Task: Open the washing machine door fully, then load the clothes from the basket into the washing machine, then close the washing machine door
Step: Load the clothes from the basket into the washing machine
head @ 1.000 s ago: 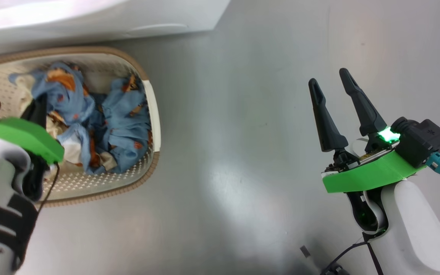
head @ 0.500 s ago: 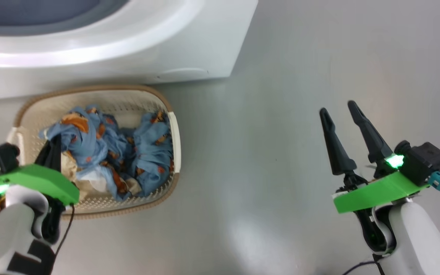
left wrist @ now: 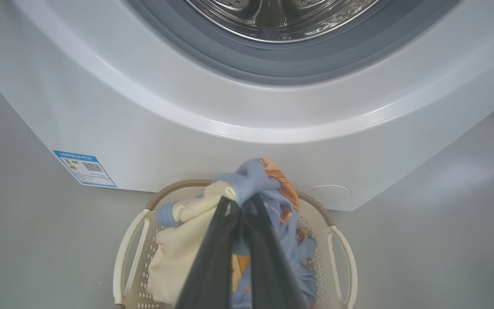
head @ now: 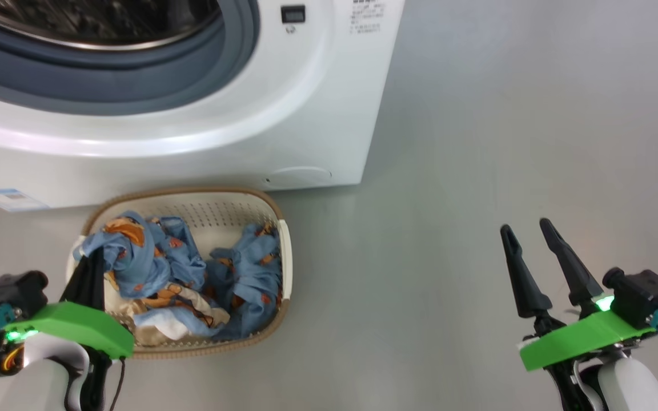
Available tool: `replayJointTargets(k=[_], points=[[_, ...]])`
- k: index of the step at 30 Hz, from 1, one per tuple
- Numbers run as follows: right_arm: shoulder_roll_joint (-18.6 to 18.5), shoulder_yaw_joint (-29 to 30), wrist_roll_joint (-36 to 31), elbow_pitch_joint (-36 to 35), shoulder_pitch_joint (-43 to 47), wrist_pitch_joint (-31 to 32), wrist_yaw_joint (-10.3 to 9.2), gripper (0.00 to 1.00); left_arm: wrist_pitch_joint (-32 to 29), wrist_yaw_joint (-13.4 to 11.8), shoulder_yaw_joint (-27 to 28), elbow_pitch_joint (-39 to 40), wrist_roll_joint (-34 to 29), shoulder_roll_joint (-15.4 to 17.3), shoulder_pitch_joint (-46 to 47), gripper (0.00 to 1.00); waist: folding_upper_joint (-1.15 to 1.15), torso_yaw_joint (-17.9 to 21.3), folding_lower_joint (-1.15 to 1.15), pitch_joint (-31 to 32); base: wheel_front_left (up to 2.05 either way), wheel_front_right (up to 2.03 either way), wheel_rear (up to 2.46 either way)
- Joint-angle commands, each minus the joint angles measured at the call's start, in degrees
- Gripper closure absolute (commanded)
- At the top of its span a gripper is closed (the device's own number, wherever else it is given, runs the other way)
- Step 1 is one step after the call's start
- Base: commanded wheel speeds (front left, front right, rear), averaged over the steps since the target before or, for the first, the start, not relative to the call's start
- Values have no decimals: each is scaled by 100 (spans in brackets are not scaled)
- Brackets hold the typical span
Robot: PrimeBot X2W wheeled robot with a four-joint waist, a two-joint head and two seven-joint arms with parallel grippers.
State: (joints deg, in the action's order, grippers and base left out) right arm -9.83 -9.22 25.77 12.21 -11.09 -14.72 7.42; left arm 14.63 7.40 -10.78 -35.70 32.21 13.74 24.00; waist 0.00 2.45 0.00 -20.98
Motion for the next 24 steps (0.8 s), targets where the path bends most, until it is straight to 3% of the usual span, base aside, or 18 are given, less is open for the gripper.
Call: replayJointTargets(k=[1,24], points=[[-65,-68,34,-104,147,-28,7,0,37,9,256,210,-82,195,-104,100,0,-122,0,342,0,0,0],[-155,374,74,-152,901,-28,7,0,37,9,1133,2473,-891,-116,-1668,100,0,-334,0,1101,0,0,0]])
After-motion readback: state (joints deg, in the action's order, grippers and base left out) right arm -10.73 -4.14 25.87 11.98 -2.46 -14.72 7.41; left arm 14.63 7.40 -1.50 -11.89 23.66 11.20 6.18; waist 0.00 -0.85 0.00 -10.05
